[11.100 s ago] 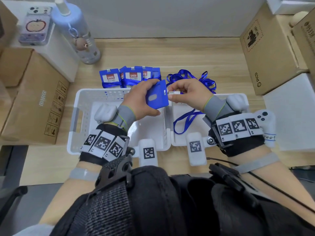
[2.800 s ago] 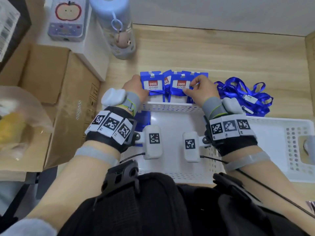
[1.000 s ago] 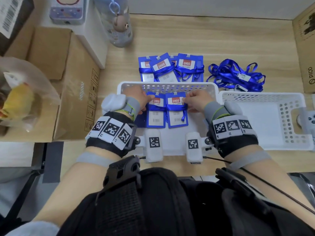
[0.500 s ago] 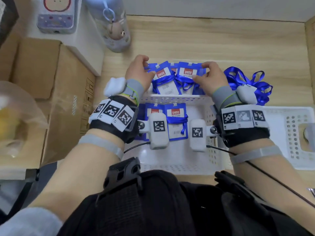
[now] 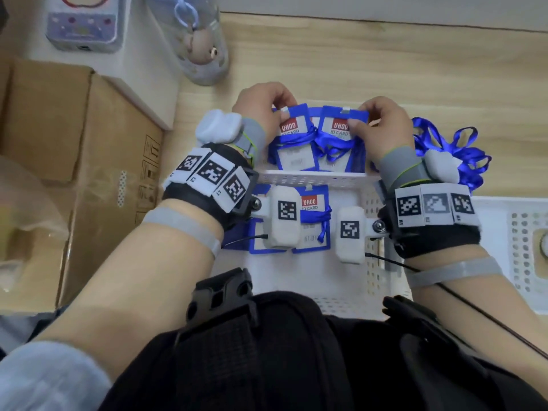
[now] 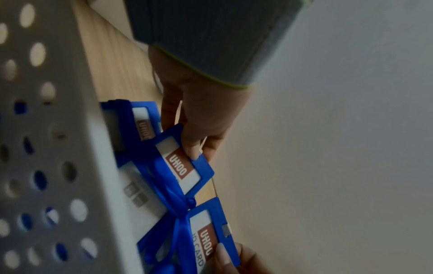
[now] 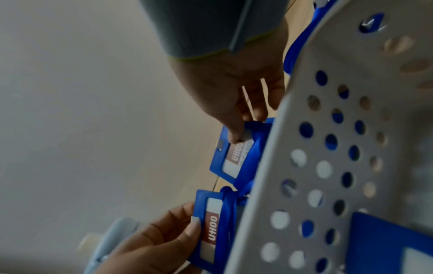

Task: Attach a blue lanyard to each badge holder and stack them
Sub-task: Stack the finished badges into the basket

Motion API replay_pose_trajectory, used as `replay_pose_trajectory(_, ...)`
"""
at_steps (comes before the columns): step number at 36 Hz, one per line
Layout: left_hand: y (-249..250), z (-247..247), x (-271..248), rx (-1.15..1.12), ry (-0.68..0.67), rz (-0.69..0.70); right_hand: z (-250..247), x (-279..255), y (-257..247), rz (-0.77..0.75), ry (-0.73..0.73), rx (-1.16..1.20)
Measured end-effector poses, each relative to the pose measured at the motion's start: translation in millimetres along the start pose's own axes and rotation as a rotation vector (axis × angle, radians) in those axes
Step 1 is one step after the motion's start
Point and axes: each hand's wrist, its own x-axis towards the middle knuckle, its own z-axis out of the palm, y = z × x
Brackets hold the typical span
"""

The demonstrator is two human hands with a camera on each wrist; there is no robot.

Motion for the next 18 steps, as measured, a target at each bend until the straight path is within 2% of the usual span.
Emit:
replay_pose_trajectory(7,25.9,-36.6,-19.3,-0.091,0.138,0.126,-24.3,-19.8,-23.6,-0.106,0.162,0.291)
replay_pose_trajectory(11,32.6,-60.1,-44.8,-0.167,0.093,0.214,-39.6,-40.4,-33.9,-0.203,0.193,0.441)
replay_pose_trajectory(14,30.2,-70.6,-64.6,0.03,-0.029,0.243,-43.0,-56.5,-34.5,-0.239,0.116,0.506)
replay_pose_trajectory(18,19.2,-68.1,-87.1,0.345,-0.226,0.177,-36.7,-74.5,-26.1,-0.199,-0.167,0.406)
